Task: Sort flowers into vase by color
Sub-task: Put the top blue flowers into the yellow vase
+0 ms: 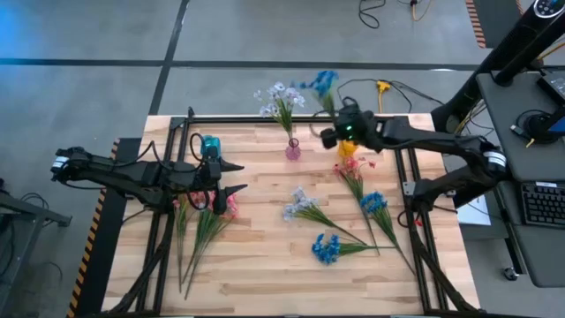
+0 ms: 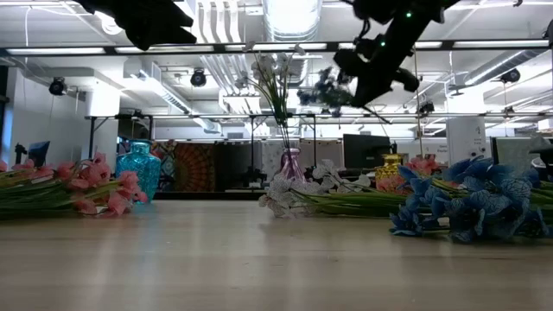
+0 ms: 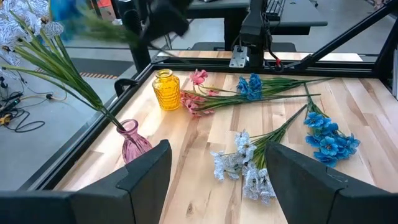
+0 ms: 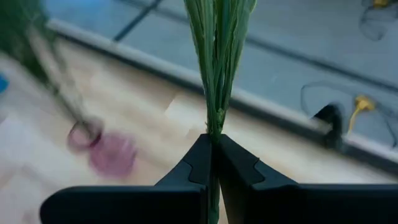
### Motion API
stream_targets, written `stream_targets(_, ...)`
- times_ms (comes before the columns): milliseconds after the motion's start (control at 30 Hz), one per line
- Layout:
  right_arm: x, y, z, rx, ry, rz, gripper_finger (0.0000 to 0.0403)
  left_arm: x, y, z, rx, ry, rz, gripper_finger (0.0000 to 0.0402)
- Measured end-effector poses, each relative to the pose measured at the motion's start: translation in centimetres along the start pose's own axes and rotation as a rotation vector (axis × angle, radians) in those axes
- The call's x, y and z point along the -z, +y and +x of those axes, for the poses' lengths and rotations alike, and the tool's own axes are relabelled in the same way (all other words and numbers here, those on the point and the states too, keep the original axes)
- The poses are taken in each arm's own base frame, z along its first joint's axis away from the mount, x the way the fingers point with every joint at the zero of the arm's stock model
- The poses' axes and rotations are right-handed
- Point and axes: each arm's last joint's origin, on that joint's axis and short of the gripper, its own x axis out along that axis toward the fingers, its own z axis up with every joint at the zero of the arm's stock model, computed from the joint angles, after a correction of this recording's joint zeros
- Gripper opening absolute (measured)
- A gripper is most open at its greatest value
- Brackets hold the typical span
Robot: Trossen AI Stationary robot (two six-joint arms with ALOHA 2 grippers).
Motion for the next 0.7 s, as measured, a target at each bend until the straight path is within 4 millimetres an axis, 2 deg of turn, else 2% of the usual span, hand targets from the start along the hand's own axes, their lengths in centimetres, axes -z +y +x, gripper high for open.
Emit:
stream_targets(100, -0.5, -1.3, -0.3, -0.033, -0.105, 0.011, 0.0013, 0.0, 0.0, 0.0, 0.000, -0.002, -0.001, 0.0239)
stream_targets(233, -0.1, -2.7, 0.0, -0.174, -0.265, 0.009, 0.0013, 0.0, 0.0, 0.0, 0.000, -0.002, -0.001, 0.0239)
stream_targets(367, 1.7, -3.6, -0.1, -0.256, -0.459, -0.062, 0.0013, 0.0, 0.0, 0.0, 0.000, -0.002, -0.003, 0.0239)
stream_targets(500, 3.7, -4.8, -0.8, -0.295, -0.645, -0.040, 0.0013, 0.0, 0.0, 0.0, 0.001, -0.002, -0.016, 0.0239)
stream_targets(700, 6.9, -6.5, -1.0, -0.243, -0.713, -0.007, 0.0013, 0.0, 0.0, 0.0, 0.001, -0.002, -0.020, 0.0239)
